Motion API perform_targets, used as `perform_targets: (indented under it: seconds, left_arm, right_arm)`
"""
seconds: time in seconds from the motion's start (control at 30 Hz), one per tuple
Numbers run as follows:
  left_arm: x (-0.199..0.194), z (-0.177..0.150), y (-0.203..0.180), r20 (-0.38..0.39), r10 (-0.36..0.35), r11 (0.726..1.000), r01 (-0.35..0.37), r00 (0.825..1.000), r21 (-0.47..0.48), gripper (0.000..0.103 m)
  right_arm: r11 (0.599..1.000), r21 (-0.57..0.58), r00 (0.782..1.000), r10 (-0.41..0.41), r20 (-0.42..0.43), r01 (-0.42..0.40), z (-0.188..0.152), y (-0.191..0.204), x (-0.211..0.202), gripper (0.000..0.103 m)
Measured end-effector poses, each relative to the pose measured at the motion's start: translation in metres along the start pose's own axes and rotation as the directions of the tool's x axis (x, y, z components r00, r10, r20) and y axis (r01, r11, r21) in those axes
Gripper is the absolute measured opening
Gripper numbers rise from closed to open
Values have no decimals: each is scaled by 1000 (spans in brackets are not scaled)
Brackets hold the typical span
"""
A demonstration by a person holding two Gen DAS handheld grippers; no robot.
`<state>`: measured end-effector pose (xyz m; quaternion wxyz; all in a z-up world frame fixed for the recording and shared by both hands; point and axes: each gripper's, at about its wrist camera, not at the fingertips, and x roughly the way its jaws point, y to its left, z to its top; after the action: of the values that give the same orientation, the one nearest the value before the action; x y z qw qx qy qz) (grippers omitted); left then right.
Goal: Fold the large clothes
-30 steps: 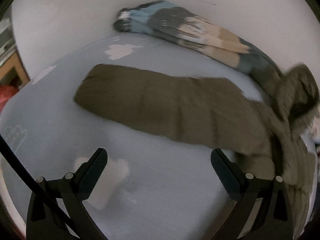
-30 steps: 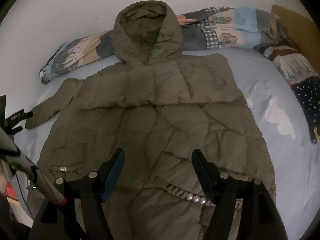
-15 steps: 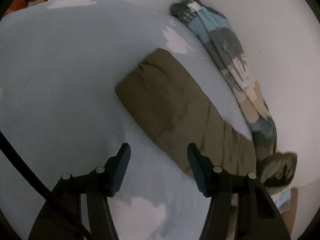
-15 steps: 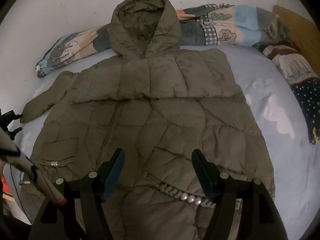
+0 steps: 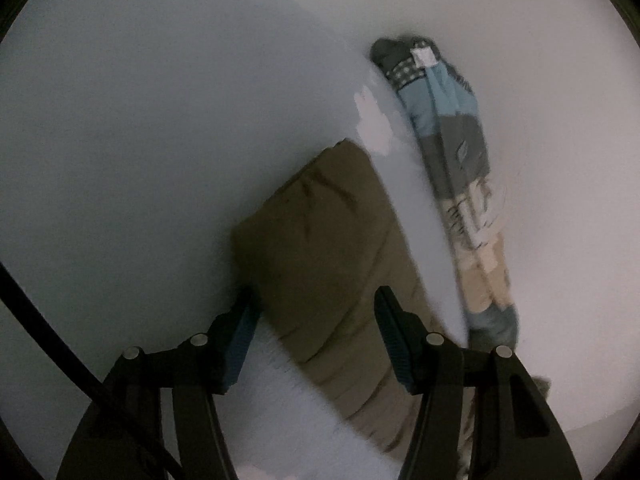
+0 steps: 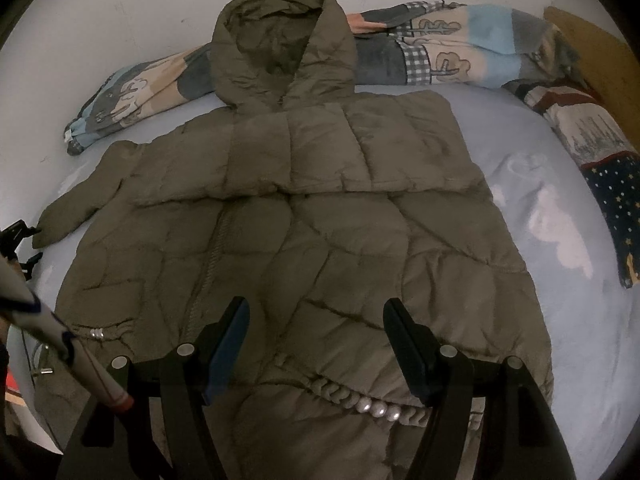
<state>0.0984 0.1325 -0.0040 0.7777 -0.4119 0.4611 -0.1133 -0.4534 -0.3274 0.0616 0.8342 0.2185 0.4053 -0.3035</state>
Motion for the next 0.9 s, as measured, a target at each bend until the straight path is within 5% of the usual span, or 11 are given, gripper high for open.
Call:
perform_targets:
  seconds: [0.1,0.17,0.27,0.63,0.77,0.9]
  left_arm:
    - [4,1,0,24,-18,999,19,1000,-32,57]
    - [6,1,-5,34,8,1000,-8,999,-14,22]
    - [2,-1,-12,57,9,1000,-10,998,5,15]
    - [-47,-23,-99,139,-52,968,16,989,250,15]
    - [-74,-45,-142,127,-126,938,77,984,337,15]
    - [-102,-88,-194,105,-196,877,126,975,464,15]
  right_arm:
    - [1000,-3,1000,-3,-2,3,0,1,2,74]
    - [1000,-6,1000,-4,-2,4,0,1,3,74]
    - [1000,-6,1000,-11,1,11,1,0,3,74]
    - [998,54,998,-17,59,14,7,-17,-15,74]
    - [996,84,996,-25,85,17,11,-26,-24,74]
    - [991,132,993,-33,112,18,16,-40,-34,74]
